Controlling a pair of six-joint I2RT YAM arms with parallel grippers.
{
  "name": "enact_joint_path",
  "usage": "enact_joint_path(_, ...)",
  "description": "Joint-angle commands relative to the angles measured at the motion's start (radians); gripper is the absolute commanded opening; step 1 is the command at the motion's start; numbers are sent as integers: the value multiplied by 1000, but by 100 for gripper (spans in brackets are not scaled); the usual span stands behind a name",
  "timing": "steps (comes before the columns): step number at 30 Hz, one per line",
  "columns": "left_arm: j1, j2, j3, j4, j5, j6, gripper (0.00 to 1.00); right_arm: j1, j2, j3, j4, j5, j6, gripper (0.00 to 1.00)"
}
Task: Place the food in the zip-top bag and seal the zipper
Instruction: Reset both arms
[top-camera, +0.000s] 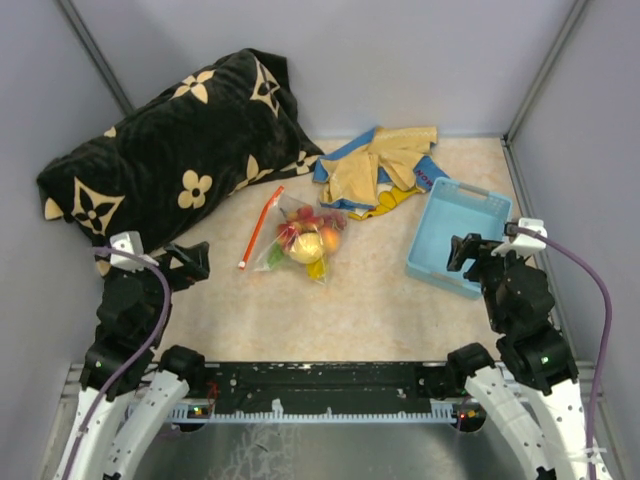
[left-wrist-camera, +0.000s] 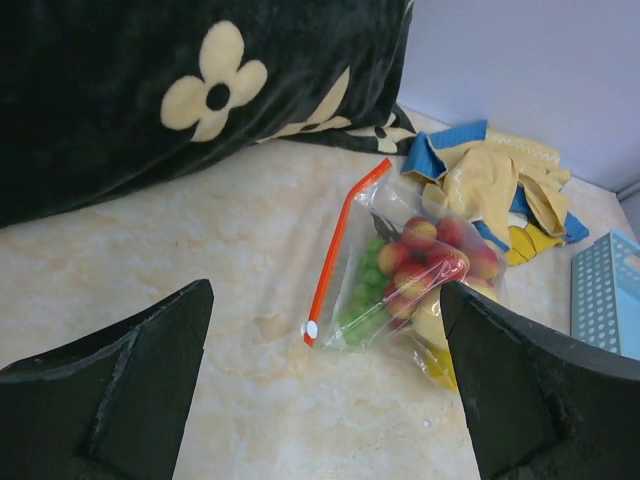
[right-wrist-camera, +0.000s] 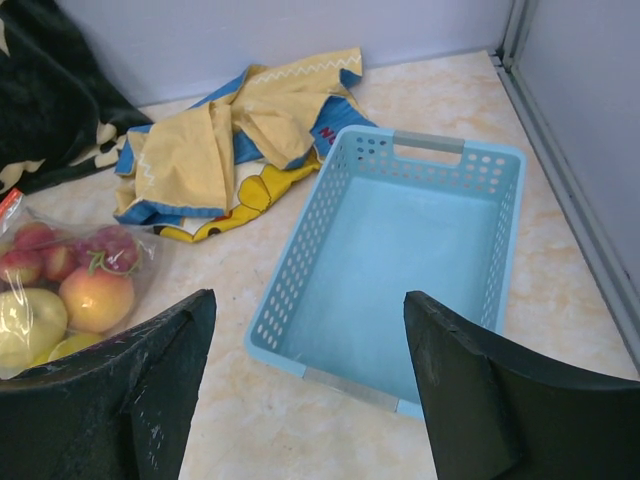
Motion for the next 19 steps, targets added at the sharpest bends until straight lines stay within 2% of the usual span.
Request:
enact_joint_path(1,4,-96,-16,-32,-57,81,100,-9,-42,-16,76,48,-63,76)
enact_joint_path(9,4,-275,-132,4,-94,107,100,-9,-85,-64,112,-5,-116,77)
enact_joint_path(19,4,-278,-127,-13,-118,87,100,-9,-105,-86,130,-35,-153,77)
